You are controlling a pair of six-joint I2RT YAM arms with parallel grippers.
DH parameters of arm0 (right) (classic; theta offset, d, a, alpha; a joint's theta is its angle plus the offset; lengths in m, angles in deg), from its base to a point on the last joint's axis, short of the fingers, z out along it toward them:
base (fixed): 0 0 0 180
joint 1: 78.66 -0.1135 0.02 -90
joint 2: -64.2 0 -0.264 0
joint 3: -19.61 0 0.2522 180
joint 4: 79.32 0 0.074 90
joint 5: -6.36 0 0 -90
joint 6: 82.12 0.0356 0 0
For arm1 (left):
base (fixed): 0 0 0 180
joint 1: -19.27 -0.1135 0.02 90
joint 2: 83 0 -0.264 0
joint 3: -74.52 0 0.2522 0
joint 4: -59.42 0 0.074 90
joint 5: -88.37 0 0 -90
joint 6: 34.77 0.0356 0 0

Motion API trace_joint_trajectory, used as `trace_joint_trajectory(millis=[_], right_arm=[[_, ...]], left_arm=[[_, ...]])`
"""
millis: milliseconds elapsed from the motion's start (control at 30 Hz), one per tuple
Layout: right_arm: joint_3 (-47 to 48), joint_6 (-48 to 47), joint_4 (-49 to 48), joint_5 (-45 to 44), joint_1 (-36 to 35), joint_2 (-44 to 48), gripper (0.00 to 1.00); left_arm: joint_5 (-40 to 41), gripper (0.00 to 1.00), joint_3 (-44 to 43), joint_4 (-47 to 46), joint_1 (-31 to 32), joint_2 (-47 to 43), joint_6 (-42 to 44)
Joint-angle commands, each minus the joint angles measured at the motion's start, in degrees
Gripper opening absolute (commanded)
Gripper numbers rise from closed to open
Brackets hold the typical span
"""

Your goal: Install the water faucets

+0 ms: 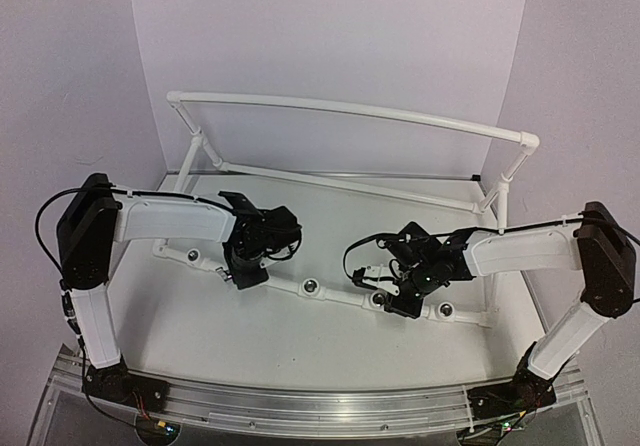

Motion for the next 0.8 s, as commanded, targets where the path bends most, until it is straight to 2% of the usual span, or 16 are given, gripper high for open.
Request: trace_joint_trajectory(millis=[0, 233, 367, 467, 567, 700, 767], right_arm=[[-1.6, 0.9, 2.2, 3.3, -0.3, -1.1, 0.24], [-1.6, 0.9, 2.2, 3.5, -0.3, -1.0, 0.24], [-1.6, 0.9, 2.2, 3.4, -0.3, -1.1, 0.24], [-1.6, 0.9, 2.1, 3.3, -0.3, -1.1, 0.24], [-1.7, 0.9, 2.2, 3.3, -0.4, -1.0, 0.24], [-1.6, 0.9, 2.2, 3.2, -0.4, -1.1, 0.24], [-1.6, 0.9, 2.2, 3.2, -0.3, -1.1, 0.24]], left_arm=[[7.4, 0.0, 4.0, -9.7, 2.6, 1.2, 13.2], [10.9, 0.0, 8.8, -13.4, 3.3, -1.4, 21.9], [11.5, 0.01, 9.0, -13.2, 3.3, -2.1, 23.9], [11.5, 0.06, 7.6, -11.3, 3.3, -1.5, 22.2], [10.8, 0.18, 5.2, -8.0, 3.3, -0.4, 18.6], [8.5, 0.4, 1.5, -3.0, 3.3, 0.8, 13.9], [8.3, 0.47, 0.6, -1.9, 3.3, 1.1, 12.7]])
